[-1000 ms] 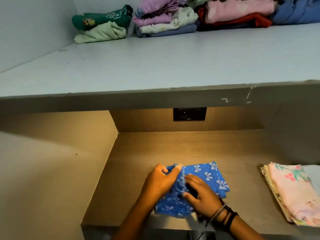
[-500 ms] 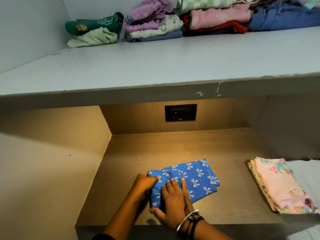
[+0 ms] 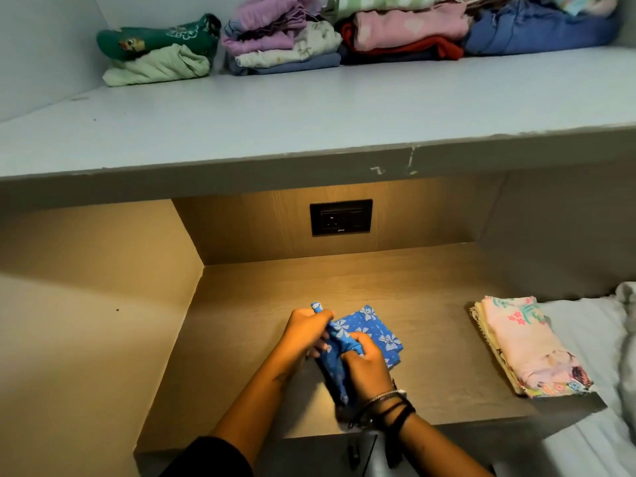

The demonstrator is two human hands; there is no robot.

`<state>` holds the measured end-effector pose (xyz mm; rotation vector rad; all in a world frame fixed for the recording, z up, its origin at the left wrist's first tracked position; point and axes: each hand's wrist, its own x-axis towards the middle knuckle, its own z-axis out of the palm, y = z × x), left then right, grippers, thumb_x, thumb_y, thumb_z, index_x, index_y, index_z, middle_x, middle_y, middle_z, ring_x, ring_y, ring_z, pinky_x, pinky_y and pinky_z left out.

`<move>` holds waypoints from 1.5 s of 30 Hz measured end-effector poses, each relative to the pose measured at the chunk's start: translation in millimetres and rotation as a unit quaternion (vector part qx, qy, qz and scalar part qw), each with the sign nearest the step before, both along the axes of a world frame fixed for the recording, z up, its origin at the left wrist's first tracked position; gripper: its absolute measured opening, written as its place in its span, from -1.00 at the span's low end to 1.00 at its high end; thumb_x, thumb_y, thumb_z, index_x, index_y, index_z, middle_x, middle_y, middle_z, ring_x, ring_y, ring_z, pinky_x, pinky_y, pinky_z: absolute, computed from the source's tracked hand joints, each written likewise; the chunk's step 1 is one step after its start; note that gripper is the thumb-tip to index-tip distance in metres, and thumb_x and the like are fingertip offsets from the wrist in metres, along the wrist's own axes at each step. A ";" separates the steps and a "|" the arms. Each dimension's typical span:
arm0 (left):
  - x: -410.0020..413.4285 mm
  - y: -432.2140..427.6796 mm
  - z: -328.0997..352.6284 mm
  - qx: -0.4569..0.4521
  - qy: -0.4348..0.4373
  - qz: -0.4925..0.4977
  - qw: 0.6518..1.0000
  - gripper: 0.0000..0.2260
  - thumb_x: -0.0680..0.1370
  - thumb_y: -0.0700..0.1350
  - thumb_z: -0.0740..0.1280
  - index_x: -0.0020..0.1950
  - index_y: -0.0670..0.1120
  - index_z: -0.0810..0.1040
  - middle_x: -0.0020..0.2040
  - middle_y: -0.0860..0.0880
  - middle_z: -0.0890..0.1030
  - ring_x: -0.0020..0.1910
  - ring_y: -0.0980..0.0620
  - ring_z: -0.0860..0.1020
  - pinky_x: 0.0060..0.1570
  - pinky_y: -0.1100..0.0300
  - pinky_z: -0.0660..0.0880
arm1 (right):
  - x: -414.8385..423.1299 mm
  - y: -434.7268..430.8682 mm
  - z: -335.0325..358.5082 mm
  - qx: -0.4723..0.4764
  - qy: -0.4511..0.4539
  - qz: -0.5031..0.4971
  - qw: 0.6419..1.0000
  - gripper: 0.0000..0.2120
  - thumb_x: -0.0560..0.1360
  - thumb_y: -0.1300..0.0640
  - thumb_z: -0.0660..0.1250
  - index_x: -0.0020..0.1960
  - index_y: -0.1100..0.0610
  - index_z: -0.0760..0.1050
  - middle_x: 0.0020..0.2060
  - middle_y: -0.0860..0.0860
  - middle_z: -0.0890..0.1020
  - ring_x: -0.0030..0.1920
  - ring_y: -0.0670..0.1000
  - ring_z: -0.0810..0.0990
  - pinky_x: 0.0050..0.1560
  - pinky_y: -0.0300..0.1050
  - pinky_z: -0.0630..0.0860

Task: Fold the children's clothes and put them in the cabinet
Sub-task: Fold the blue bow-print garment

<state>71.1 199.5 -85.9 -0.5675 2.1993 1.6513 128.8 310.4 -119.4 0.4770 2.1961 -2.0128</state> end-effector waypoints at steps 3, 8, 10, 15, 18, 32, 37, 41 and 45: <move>-10.1 19.5 3.0 0.023 0.038 -0.025 0.999 -0.70 0.58 0.03 0.31 -0.31 -0.05 0.45 -0.40 -0.01 0.50 -0.58 0.11 0.44 -0.57 0.37 0.23 | -21.5 29.6 -4.8 -0.129 -0.053 -0.043 0.989 -0.80 0.29 0.30 0.26 -0.15 0.16 0.60 -0.23 0.22 0.64 -0.18 0.16 0.58 -0.07 0.16 0.54; -9.2 31.0 -16.4 0.007 0.121 0.057 0.991 -0.76 0.58 -0.05 0.32 -0.27 -0.09 0.48 -0.33 -0.05 0.57 -0.45 0.05 0.48 -0.47 0.23 0.45 | -41.3 64.4 -11.8 -0.205 -0.138 -0.085 0.965 -0.74 0.41 0.42 0.15 0.02 0.33 0.54 -0.12 0.33 0.64 -0.10 0.28 0.61 0.05 0.29 0.52; -0.3 34.6 -28.8 -0.048 0.102 0.099 0.989 -0.81 0.54 -0.04 0.35 -0.23 -0.07 0.49 -0.25 -0.05 0.61 -0.30 0.00 0.53 -0.20 0.07 0.54 | -42.7 72.1 -17.5 -0.184 -0.157 -0.084 0.967 -0.80 0.41 0.42 0.16 -0.09 0.30 0.54 -0.23 0.29 0.62 -0.19 0.24 0.60 -0.07 0.23 0.55; 22.3 45.4 -46.4 -0.162 -0.005 0.138 0.977 -0.64 0.40 0.18 0.35 -0.02 -0.02 0.36 -0.02 0.03 0.47 0.01 -0.11 0.56 -0.04 0.08 0.51 | -43.6 82.4 -19.0 0.051 -0.088 -0.008 0.995 -0.89 0.46 0.27 0.24 -0.22 0.13 0.45 -0.24 0.12 0.59 -0.33 0.04 0.52 -0.30 -0.15 0.45; 14.4 50.8 -67.0 -0.026 -0.057 0.175 0.983 -0.35 0.13 0.24 0.41 0.08 -0.12 0.48 -0.01 -0.04 0.66 -0.11 -0.09 0.66 -0.07 -0.04 0.64 | -39.8 86.6 -20.3 0.374 0.026 0.031 0.927 -0.75 0.44 0.04 0.30 0.09 0.09 0.50 0.02 0.06 0.57 0.01 0.10 0.55 -0.02 -0.02 0.51; 6.1 89.9 -52.4 0.002 -0.001 0.114 0.993 -0.87 0.40 -0.13 0.38 -0.18 -0.19 0.64 -0.22 -0.11 0.70 -0.27 -0.07 0.67 -0.23 0.07 0.62 | -36.9 109.4 -36.4 0.430 0.052 0.202 0.878 -0.48 0.45 -0.23 0.23 0.36 -0.08 0.38 0.40 -0.04 0.35 0.36 0.04 0.32 0.35 0.00 0.30; 7.2 102.1 -38.2 0.268 -0.006 0.143 0.953 -0.79 0.45 -0.34 0.32 0.07 -0.34 0.54 -0.04 -0.33 0.66 -0.18 -0.23 0.66 -0.10 -0.11 0.63 | -42.9 126.3 -24.8 0.021 -0.035 0.066 0.997 -0.28 0.13 -0.10 0.57 0.22 0.02 0.41 0.18 0.04 0.55 0.10 0.05 0.60 0.13 0.10 0.56; 10.1 103.7 -15.1 0.403 -0.027 0.043 0.914 -0.65 0.39 -0.28 0.36 0.17 -0.25 0.58 0.12 -0.30 0.63 0.05 -0.27 0.61 0.17 -0.24 0.51 | -35.1 150.9 10.7 -0.198 -0.057 0.060 0.977 -0.42 0.26 0.07 0.58 0.18 0.21 0.45 0.00 0.15 0.69 -0.03 0.16 0.68 -0.08 0.02 0.63; 13.6 132.4 7.4 0.462 -0.046 -0.045 0.885 -0.57 0.28 -0.17 0.44 0.14 -0.20 0.62 0.11 -0.26 0.66 0.01 -0.23 0.65 0.06 -0.14 0.59 | -20.6 186.5 38.7 -0.266 -0.062 0.077 0.959 -0.46 0.27 0.04 0.55 0.18 0.24 0.56 0.09 0.28 0.64 0.10 0.31 0.62 0.17 0.23 0.52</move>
